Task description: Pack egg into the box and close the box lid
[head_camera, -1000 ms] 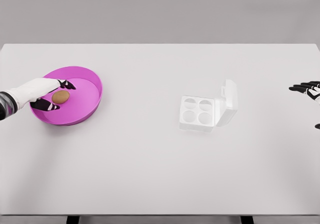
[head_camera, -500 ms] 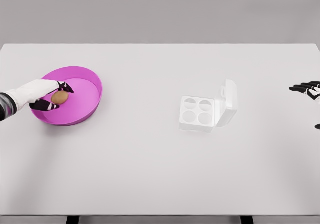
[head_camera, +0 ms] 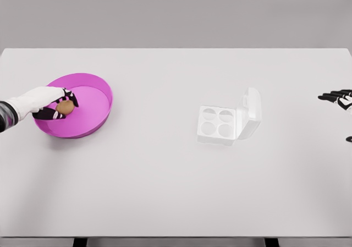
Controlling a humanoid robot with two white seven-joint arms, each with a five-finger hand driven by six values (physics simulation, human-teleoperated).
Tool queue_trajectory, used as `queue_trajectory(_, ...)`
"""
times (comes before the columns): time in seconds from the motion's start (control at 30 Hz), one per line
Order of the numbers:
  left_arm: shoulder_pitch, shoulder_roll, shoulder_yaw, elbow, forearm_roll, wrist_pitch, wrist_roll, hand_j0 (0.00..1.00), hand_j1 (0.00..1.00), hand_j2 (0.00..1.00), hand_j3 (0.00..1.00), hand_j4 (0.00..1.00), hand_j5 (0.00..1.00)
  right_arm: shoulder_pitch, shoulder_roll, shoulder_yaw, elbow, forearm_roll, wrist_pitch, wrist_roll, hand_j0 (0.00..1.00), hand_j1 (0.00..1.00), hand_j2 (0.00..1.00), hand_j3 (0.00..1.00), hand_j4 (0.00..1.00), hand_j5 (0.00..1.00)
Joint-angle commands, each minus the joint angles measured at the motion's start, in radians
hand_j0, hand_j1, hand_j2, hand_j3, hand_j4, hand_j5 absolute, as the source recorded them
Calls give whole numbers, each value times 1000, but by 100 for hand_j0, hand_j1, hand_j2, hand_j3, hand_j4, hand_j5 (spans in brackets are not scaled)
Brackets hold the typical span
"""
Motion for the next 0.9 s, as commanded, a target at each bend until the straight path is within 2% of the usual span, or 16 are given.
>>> queue_trajectory(0.0,0,1,3,-4,5,0,0,44,44,44,44,44,44,0,0,-1,0,-6,3,0,100,100,100,100,100,100)
queue_trajectory(0.37,-14,-2,11,-35,16,-6,0,41,41,41,41,41,41,2,1,1,-2,-6,3,0,100,100,100,100,100,100)
queue_trajectory(0.67,-14,-13,12,-95,46,-15,0,40,40,40,40,40,40,6,0,5,-13,-6,3,0,100,100,100,100,100,100)
queue_trajectory(0.87,-12,-17,11,-164,63,-18,0,40,40,40,40,40,40,6,6,5,-23,-8,3,0,100,100,100,100,100,100)
